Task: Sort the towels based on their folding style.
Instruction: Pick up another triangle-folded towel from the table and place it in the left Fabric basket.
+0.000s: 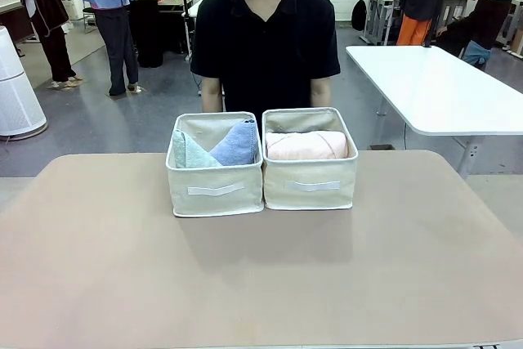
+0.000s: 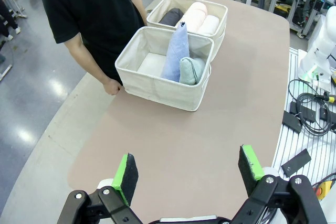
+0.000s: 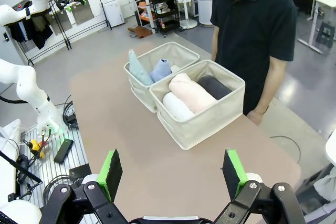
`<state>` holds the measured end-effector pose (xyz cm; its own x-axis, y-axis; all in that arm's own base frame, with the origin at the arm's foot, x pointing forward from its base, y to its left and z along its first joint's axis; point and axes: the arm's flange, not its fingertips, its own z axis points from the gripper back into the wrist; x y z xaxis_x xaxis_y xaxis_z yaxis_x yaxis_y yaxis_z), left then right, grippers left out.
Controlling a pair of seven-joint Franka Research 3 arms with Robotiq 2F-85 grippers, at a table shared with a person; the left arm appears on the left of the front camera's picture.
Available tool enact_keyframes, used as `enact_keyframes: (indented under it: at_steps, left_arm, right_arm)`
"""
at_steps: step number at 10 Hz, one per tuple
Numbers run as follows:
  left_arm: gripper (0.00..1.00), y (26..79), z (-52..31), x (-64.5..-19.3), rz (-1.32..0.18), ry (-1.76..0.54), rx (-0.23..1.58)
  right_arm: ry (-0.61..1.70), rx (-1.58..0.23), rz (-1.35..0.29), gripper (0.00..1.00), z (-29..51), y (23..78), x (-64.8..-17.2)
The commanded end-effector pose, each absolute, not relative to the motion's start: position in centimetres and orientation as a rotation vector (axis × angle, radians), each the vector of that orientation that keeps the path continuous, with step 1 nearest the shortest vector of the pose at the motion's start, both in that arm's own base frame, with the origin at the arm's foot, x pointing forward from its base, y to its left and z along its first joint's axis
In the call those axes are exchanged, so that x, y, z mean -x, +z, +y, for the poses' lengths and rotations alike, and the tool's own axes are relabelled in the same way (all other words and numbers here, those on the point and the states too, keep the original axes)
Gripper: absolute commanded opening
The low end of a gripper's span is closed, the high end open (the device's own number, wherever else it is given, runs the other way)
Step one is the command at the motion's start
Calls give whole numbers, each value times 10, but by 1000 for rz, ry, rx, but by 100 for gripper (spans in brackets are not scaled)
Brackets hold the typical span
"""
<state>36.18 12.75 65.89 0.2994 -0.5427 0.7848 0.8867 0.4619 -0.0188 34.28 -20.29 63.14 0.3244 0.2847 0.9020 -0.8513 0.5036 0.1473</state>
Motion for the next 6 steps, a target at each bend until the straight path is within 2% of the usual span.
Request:
enact_keyframes:
  at_steps: [1,6]
  left_arm:
    - [100,658,127,-360,-797,-1019,505]
    - [100,658,127,-360,-797,-1019,505]
  right_arm:
    - [836,-713,-965,100,-203,631,-343]
    - [836,-713,-965,100,-203,631,-343]
